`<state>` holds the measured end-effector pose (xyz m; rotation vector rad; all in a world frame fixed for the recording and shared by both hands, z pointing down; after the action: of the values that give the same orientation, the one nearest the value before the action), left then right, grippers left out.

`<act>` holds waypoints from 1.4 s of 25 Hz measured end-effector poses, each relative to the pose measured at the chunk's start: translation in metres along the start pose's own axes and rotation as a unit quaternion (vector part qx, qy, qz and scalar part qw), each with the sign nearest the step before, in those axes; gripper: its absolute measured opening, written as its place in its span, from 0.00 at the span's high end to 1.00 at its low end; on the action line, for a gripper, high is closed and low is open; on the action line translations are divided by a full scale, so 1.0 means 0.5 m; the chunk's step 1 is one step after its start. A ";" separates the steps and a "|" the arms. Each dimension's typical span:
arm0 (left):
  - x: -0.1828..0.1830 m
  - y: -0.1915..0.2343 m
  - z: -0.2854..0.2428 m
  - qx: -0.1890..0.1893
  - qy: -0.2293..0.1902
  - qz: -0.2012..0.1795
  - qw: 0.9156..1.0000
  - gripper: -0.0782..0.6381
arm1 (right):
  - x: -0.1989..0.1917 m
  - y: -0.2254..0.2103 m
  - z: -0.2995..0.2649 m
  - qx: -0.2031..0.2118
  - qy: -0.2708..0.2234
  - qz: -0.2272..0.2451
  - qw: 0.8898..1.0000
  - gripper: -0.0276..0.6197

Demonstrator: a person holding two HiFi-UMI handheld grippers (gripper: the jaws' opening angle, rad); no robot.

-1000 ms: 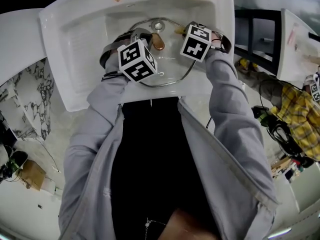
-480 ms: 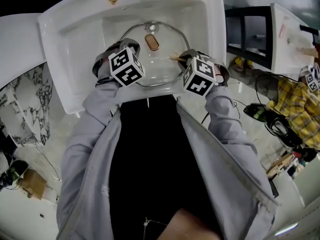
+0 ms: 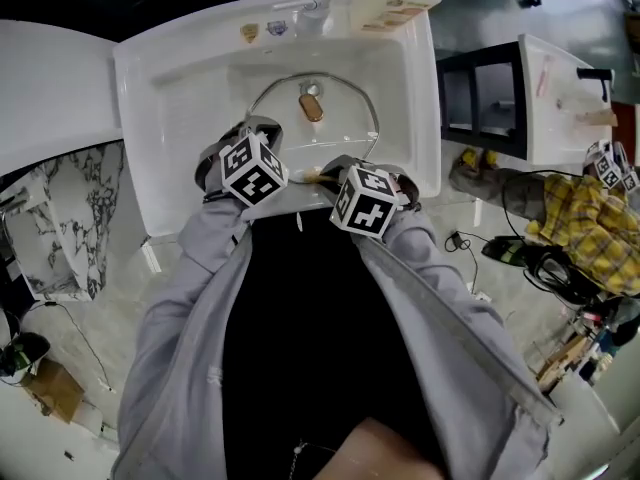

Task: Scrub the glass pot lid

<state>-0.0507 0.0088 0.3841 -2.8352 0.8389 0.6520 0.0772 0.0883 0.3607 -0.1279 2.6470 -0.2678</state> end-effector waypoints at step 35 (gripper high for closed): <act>0.096 0.073 0.435 0.182 -0.482 0.158 0.842 0.88 | 0.195 -0.056 0.398 -0.530 -0.427 -0.147 0.718 0.91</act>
<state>-0.1148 0.0035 0.1678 -1.6581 1.0328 1.5540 0.0849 0.0146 0.1499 -0.8123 1.5111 1.0138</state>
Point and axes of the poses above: the fingertips, and each gripper's own axes: z backward along the fingers, y to its left, x out of its top, the point moved 9 cm from there along z, backward along the fingers, and after that the axes turned 8 degrees about z, right-handed, at the moved point
